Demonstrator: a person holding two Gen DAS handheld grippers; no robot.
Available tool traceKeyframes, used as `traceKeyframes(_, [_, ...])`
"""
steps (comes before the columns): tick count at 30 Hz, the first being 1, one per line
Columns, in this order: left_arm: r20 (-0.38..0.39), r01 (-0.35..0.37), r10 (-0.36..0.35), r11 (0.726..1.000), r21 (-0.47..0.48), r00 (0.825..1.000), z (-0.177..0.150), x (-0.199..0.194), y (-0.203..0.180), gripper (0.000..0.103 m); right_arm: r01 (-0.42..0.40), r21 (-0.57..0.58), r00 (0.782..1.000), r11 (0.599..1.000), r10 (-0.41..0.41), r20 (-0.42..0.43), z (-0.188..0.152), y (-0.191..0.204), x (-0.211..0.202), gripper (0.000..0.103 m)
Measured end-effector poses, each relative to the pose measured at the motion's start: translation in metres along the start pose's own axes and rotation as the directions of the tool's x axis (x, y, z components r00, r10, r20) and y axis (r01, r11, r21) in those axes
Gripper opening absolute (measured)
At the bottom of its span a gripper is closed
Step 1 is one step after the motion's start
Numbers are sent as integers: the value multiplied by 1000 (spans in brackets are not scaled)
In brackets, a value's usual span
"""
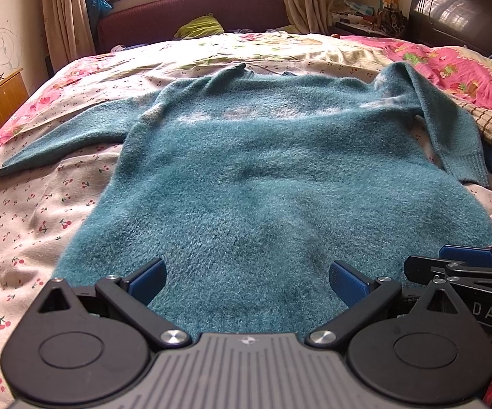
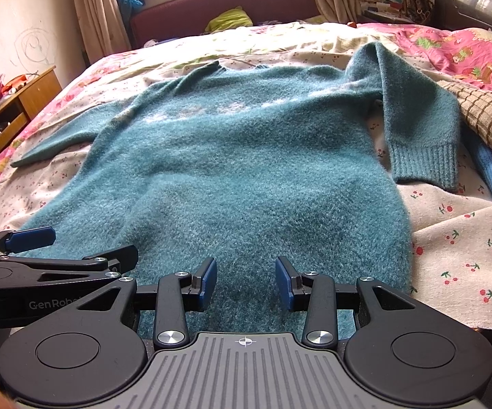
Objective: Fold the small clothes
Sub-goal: 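Move the right gripper to the sweater's sleeve cuff and close on it, then lift the sleeve with the right gripper and lay it across the sweater body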
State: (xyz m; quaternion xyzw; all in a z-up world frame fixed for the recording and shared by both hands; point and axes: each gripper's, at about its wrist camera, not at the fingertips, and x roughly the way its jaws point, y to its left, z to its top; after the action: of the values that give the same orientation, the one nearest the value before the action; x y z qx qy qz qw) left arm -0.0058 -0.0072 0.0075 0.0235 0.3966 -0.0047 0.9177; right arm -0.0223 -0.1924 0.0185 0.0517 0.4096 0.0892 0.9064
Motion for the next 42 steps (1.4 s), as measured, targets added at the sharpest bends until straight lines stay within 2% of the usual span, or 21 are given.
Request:
traceKeyframes(7, [13,54,-54,998,29,998,18,-3,-8,103,5,41,999,999,-7,48,13,-19,-8,38])
traceKeyframes(13, [39,107,-111,990,92,993,53,8,-31,103,132,25,983,991,-134,123,36,-58,-4,38])
traceKeyframes(19, [25,157,-162,977,142,986,79,40,-66,103,241,19,966,970,-242,89,50,-103,21,38])
traceKeyframes(26, [-15,216,-217,964,151,976,84,70,-91,103,263,-107,963,959,-253,95,64,-110,55,38])
traceKeyframes(28, [-24,226,-225,962,156,974,83,76,-95,103,258,-138,965,956,-250,77,66,-110,65,34])
traceKeyframes(32, [-36,238,-235,958,163,971,83,86,-98,103,306,-167,952,937,-304,39,74,-118,84,32])
traceKeyframes(34, [-36,240,-237,956,168,971,81,88,-97,103,297,-148,954,943,-299,9,75,-124,89,27])
traceKeyframes(35, [-36,241,-239,956,170,970,80,89,-97,103,294,-145,955,945,-297,-1,75,-126,91,22])
traceKeyframes(38, [-38,253,-251,952,173,967,78,92,-95,103,245,-73,968,967,-249,-46,84,-135,86,12])
traceKeyframes(40, [-34,263,-261,950,171,965,78,91,-92,103,190,39,979,981,-187,-82,94,-148,79,8])
traceKeyframes(42, [-21,269,-270,948,168,963,79,89,-88,103,86,181,994,980,-72,-84,105,-166,68,7])
